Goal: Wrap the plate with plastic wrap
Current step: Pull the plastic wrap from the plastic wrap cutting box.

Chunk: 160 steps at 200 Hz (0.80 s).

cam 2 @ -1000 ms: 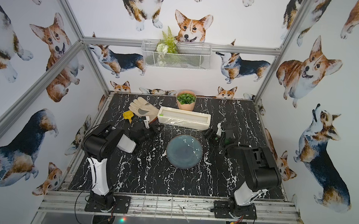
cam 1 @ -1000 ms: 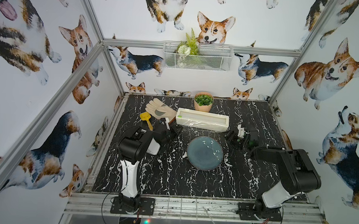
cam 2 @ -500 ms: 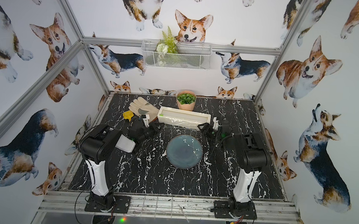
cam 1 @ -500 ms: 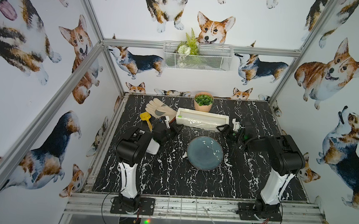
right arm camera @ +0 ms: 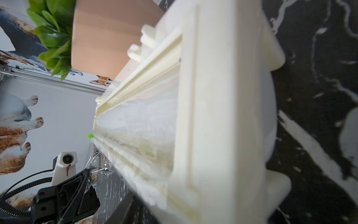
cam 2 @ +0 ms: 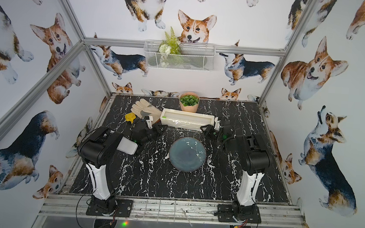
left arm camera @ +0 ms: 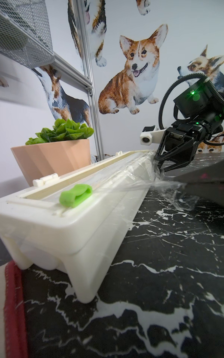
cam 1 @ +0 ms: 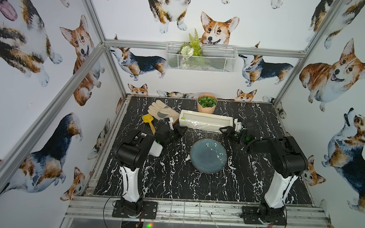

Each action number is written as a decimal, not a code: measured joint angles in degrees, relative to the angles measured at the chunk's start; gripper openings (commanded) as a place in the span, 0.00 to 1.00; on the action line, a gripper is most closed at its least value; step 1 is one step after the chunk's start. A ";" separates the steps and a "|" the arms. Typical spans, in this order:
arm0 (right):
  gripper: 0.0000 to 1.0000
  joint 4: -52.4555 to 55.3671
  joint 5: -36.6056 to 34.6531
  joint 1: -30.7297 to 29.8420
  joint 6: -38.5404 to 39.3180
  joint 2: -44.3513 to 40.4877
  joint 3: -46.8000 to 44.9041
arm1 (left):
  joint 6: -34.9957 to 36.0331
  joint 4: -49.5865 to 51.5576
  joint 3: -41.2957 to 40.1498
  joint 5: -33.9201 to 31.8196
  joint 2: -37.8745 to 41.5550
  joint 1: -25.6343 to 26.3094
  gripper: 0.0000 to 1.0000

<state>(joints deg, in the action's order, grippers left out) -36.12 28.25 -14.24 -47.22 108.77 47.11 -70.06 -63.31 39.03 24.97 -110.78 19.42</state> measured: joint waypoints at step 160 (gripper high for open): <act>0.00 21.35 -2.27 2.89 -0.28 -22.27 6.08 | 6.08 25.18 9.55 -1.81 13.20 2.01 0.00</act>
<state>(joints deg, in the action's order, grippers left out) -14.76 25.98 -11.35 -47.51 86.50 53.19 -63.99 -38.13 48.58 23.16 -97.58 21.43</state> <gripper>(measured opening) 0.049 0.048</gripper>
